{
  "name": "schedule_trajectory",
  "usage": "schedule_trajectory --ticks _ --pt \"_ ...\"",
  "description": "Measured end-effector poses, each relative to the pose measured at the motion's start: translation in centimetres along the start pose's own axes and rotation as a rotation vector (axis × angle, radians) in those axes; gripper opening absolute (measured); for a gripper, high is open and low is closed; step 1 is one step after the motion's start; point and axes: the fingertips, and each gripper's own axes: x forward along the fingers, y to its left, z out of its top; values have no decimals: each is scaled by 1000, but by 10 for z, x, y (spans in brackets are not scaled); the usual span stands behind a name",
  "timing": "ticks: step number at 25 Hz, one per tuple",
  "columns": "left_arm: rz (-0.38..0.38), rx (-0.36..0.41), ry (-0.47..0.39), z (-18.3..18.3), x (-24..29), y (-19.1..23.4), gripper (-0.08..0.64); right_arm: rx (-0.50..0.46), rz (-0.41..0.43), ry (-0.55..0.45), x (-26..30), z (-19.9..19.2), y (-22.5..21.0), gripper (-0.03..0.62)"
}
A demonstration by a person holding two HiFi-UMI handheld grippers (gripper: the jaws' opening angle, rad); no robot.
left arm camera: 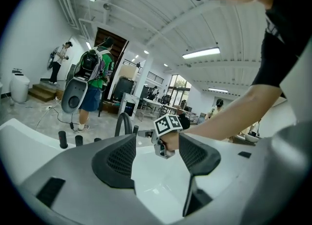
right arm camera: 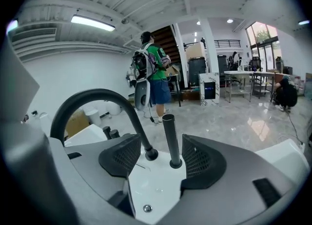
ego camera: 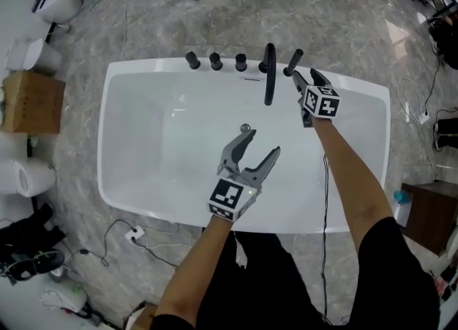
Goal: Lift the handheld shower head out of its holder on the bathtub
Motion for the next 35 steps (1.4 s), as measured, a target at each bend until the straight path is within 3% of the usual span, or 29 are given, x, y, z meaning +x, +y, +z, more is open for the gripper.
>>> schedule_trajectory --ticks 14,27,31,33,35 --pt "-18 -3 11 -16 7 3 253 -77 7 36 45 7 -17 235" --pt "-35 27 -39 37 23 21 253 -146 -12 43 68 11 -10 226" --pt "-16 15 -38 35 15 31 253 -157 -26 45 72 11 -12 187" --pt "-25 22 -22 29 14 31 253 -146 -46 45 73 10 -16 121" --pt "-30 30 -14 29 12 32 253 -136 -55 51 72 9 -19 121"
